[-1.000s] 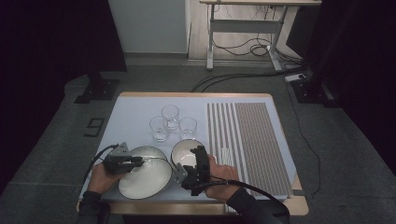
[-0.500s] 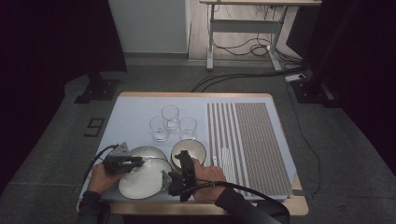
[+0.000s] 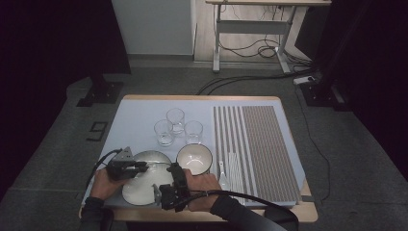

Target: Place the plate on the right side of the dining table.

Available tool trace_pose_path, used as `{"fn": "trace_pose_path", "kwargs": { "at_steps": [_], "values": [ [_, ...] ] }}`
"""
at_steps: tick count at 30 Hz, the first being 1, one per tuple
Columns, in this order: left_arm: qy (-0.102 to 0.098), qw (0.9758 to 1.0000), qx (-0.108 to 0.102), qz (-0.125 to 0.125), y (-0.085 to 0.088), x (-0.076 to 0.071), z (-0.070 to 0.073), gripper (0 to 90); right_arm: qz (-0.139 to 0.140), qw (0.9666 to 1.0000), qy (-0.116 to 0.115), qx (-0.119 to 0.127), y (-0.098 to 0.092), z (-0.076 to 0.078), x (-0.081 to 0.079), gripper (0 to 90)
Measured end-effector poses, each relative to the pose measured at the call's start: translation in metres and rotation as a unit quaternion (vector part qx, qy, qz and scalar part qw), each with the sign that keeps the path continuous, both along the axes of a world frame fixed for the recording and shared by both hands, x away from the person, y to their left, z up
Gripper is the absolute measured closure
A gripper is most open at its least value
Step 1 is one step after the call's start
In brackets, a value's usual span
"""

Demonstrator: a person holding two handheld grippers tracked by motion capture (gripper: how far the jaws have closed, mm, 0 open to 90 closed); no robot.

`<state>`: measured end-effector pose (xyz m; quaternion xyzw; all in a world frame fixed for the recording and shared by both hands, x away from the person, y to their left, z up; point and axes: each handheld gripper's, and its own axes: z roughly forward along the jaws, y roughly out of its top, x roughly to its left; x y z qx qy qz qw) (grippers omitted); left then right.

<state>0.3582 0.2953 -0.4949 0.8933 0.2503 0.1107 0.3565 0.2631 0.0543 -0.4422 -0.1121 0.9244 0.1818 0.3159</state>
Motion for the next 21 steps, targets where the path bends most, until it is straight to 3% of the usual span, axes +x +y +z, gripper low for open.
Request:
{"fn": "trace_pose_path", "kwargs": {
  "at_steps": [3,8,16,18,21],
  "values": [
    [0.000,1.0000,0.000,0.000,0.000,0.000,0.000,75.6,0.007,1.0000,0.001,-0.003,0.005,-0.003,-0.002,16.1],
    [0.001,1.0000,-0.001,0.000,0.000,0.000,0.000,75.6,0.016,0.9998,0.000,-0.009,0.012,-0.010,-0.006,34.0],
    [0.002,1.0000,0.000,0.000,0.000,0.000,0.000,75.4,0.043,0.9986,-0.027,-0.017,0.021,-0.020,-0.015,51.3],
    [0.002,1.0000,0.001,0.000,0.000,0.000,0.000,75.3,0.063,0.9965,-0.049,-0.026,0.025,-0.025,-0.019,58.1],
    [0.003,1.0000,0.002,0.001,0.000,0.000,-0.001,75.1,0.068,0.9955,-0.061,-0.026,0.026,-0.028,-0.023,61.8]
  ]
}}
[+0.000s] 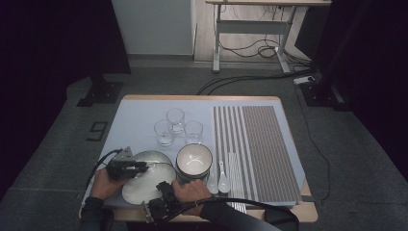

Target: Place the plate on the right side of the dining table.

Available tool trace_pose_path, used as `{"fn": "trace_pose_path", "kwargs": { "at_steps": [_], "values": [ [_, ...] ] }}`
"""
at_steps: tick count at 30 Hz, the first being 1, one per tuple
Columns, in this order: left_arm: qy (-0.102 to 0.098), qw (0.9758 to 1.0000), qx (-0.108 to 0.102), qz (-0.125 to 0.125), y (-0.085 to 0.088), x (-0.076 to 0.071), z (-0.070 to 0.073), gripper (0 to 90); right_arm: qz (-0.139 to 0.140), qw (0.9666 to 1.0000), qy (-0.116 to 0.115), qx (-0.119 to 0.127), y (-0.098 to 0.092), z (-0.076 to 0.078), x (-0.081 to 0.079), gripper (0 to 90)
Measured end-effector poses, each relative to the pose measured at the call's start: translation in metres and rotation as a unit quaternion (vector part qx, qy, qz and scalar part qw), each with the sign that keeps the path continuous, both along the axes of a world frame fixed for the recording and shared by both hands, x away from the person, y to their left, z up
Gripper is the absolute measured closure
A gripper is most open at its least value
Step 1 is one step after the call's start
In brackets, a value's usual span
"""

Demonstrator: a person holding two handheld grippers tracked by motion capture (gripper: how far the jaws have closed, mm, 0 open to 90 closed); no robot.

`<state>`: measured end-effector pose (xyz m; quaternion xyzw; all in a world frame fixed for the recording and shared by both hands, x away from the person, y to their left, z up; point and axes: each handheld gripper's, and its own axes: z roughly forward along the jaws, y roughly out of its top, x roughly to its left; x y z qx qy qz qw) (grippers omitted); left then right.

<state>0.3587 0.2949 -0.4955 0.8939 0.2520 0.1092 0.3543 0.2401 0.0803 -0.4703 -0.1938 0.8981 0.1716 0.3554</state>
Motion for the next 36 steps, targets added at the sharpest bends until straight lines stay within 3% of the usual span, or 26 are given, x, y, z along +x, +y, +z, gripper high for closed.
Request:
{"fn": "trace_pose_path", "kwargs": {
  "at_steps": [4,10,16,21,24,29,32,36],
  "values": [
    [0.001,1.0000,0.002,0.000,0.000,0.000,0.000,74.7,0.025,0.9992,-0.032,-0.006,0.002,-0.005,-0.005,71.1],
    [0.005,1.0000,0.001,0.002,-0.002,0.002,-0.001,69.1,0.038,0.9973,-0.061,-0.012,0.002,-0.009,-0.011,73.3],
    [-0.006,0.9995,0.012,0.029,0.001,0.004,0.002,58.1,0.046,0.9954,-0.082,-0.020,0.005,-0.013,-0.012,73.6],
    [-0.021,0.9984,0.008,0.052,0.007,0.003,0.007,52.4,0.044,0.9956,-0.081,-0.020,0.006,-0.012,-0.011,73.3],
    [-0.028,0.9967,0.022,0.072,0.010,0.003,0.012,42.8,0.042,0.9950,-0.088,-0.021,0.005,-0.011,-0.010,73.3],
    [-0.026,0.9941,0.005,0.105,0.021,0.005,0.018,31.3,0.038,0.9947,-0.094,-0.016,0.005,-0.007,-0.008,73.3],
    [-0.040,0.9909,-0.010,0.128,0.031,0.003,0.022,25.6,0.042,0.9943,-0.097,-0.015,0.004,-0.004,-0.007,73.2],
    [-0.059,0.9847,-0.023,0.162,0.047,-0.001,0.026,16.8,0.043,0.9936,-0.103,-0.016,0.004,-0.001,-0.006,73.2]
  ]
}}
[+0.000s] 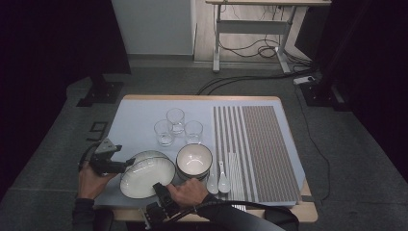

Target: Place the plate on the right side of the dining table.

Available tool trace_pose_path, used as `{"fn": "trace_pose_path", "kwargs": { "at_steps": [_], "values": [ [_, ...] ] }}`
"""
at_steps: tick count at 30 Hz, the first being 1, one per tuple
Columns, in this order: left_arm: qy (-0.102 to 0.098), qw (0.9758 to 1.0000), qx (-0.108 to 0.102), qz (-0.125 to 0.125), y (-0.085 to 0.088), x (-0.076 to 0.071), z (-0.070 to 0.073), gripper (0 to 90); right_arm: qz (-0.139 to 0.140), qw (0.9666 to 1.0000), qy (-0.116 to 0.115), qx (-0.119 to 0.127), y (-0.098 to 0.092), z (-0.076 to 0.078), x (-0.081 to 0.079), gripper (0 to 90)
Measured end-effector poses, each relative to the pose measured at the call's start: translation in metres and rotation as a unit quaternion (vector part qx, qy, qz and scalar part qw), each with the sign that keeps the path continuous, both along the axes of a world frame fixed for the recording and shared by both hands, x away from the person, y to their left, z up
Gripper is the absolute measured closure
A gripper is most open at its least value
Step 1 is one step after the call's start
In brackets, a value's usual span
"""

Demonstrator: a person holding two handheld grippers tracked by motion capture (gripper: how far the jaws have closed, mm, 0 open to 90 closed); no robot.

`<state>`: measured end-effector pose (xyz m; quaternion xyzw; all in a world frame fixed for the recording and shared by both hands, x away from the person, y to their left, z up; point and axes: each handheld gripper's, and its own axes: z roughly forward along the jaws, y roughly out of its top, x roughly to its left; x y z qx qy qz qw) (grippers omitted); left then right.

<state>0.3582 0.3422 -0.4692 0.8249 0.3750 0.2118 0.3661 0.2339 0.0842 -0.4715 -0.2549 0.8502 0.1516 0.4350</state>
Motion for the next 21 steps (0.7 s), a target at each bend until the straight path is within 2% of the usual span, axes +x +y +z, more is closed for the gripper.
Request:
{"fn": "trace_pose_path", "kwargs": {
  "at_steps": [4,8,10,12,18,21],
  "values": [
    [-0.010,0.9994,-0.009,0.033,0.016,-0.003,0.000,11.5,-0.001,1.0000,-0.003,0.002,0.001,0.002,0.000,73.2],
    [-0.014,0.9972,-0.015,0.071,0.032,-0.005,-0.003,4.4,0.000,1.0000,-0.005,0.005,0.001,0.006,0.003,73.3],
    [-0.009,0.9957,-0.003,0.092,0.037,-0.005,-0.006,0.0,-0.002,0.9999,-0.008,0.008,0.001,0.007,0.004,73.2],
    [-0.001,0.9941,0.009,0.108,0.043,-0.005,-0.009,0.0,-0.003,0.9999,-0.008,0.009,0.001,0.008,0.006,73.3],
    [0.022,0.9924,0.010,0.121,0.060,-0.006,-0.020,0.0,-0.005,0.9998,-0.012,0.013,0.001,0.013,0.007,73.2],
    [0.029,0.9931,0.017,0.113,0.059,-0.005,-0.025,0.0,-0.006,0.9998,-0.013,0.015,0.002,0.016,0.008,73.2]
  ]
}}
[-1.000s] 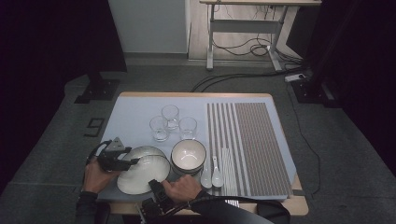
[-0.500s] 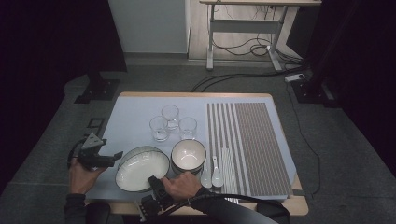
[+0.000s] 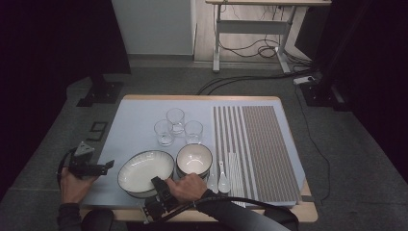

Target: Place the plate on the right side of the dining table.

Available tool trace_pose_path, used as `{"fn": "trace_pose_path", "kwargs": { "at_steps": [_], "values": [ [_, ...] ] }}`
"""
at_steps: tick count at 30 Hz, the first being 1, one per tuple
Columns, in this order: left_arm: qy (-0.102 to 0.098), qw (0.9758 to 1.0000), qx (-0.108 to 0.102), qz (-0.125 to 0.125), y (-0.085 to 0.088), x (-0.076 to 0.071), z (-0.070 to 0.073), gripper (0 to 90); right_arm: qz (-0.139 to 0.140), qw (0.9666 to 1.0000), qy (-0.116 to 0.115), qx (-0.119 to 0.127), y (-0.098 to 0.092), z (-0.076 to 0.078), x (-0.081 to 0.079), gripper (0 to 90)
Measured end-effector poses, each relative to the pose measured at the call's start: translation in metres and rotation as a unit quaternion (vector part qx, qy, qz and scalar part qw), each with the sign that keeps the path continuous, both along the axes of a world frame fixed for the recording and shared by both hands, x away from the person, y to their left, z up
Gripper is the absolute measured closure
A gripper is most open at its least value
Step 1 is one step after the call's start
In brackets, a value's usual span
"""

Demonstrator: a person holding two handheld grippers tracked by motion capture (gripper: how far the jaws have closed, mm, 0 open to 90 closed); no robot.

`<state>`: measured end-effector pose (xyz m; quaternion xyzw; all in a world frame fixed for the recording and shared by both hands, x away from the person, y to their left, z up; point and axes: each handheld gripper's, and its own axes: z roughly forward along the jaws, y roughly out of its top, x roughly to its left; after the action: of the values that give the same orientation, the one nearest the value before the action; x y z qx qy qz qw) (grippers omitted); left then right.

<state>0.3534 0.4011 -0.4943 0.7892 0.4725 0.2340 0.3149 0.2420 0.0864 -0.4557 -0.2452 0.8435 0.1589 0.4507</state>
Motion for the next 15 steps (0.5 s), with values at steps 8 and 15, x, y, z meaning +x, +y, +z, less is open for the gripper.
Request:
{"fn": "trace_pose_path", "kwargs": {
  "at_steps": [8,15],
  "values": [
    [0.021,0.9996,0.021,-0.005,-0.013,0.008,-0.013,0.0,-0.004,0.9999,-0.010,0.005,0.002,0.009,0.002,73.2],
    [0.037,0.9990,0.025,-0.008,-0.019,0.013,-0.023,0.0,-0.008,0.9998,-0.019,0.009,0.001,0.017,0.005,73.2]
  ]
}}
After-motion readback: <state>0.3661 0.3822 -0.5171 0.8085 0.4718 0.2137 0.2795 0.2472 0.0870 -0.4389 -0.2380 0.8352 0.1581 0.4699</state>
